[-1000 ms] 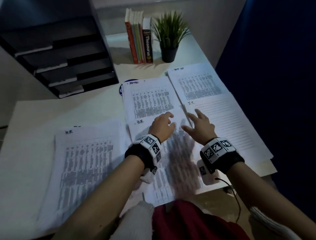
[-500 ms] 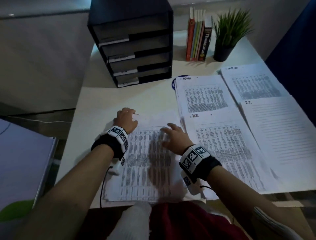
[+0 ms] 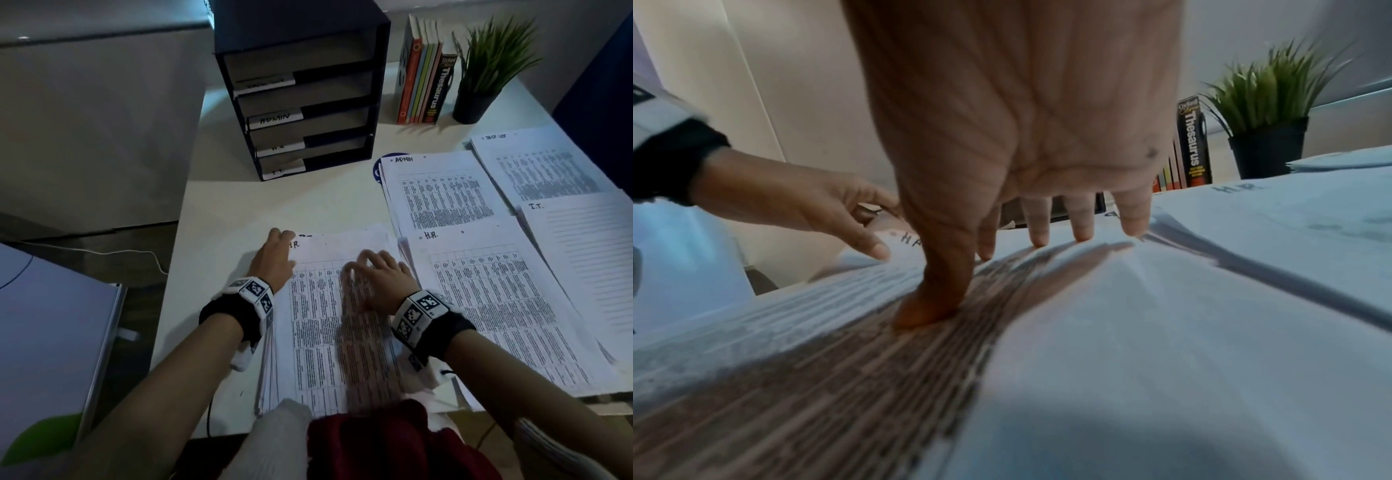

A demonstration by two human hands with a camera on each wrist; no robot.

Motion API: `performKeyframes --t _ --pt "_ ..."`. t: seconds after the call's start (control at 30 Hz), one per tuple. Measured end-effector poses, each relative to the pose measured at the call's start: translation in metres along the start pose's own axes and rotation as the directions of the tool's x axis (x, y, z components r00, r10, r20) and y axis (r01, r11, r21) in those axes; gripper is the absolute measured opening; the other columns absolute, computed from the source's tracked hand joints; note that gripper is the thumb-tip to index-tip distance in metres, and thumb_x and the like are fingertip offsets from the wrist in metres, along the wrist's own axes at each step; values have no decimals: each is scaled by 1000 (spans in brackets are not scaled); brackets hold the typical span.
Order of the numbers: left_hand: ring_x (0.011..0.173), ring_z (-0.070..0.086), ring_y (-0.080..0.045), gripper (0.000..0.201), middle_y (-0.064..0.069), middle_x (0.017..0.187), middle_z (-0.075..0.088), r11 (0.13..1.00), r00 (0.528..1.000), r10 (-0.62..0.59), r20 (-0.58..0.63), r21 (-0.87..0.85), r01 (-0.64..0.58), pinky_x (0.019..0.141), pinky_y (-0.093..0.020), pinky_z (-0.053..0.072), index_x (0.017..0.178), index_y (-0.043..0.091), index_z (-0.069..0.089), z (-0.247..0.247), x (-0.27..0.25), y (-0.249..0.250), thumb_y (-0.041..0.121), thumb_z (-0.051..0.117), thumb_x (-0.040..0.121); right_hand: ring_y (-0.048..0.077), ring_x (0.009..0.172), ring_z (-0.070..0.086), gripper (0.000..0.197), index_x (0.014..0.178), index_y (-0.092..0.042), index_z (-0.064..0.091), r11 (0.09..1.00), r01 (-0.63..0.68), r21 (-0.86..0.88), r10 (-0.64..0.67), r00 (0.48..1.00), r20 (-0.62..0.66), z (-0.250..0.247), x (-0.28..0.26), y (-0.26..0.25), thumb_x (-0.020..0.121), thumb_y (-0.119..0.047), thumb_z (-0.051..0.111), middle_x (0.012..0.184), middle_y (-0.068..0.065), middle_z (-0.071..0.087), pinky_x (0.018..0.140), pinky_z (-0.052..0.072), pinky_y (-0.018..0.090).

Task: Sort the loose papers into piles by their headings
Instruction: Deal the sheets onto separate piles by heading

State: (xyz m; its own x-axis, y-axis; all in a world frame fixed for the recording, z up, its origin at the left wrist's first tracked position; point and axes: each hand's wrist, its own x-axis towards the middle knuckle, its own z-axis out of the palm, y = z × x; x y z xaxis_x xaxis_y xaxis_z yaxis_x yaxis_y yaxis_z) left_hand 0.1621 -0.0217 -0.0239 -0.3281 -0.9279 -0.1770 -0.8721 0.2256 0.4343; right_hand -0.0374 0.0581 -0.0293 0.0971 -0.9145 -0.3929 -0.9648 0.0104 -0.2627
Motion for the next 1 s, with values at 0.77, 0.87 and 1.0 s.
performKeyframes --t 0.77,0.87,1.0 --pt "115 49 -24 38 -5 133 38 995 994 -97 -50 -43 95 97 -36 42 128 9 49 0 2 -26 16 53 91 21 133 29 89 141 -21 21 954 161 -254 -171 985 -20 -6 13 -48 72 -29 76 140 1 34 110 -4 59" --pt "111 48 -27 26 -9 125 46 998 986 -36 -164 48 44 93 -36 39 114 6 58 -1 -3 -24 6 54 88 22 135 27 105 144 -23 14 964 156 -213 -159 987 3 -10 19 -49 64 -35 81 144 2 30 110 -1 59" --pt "83 55 -22 13 -12 91 63 991 987 66 -147 -102 -81 77 -30 44 85 4 65 -5 -8 -22 6 53 90 24 138 22 124 148 -25 -6 973 152 -173 -151 988 21 -12 22 -48 61 -36 83 155 4 4 112 6 57"
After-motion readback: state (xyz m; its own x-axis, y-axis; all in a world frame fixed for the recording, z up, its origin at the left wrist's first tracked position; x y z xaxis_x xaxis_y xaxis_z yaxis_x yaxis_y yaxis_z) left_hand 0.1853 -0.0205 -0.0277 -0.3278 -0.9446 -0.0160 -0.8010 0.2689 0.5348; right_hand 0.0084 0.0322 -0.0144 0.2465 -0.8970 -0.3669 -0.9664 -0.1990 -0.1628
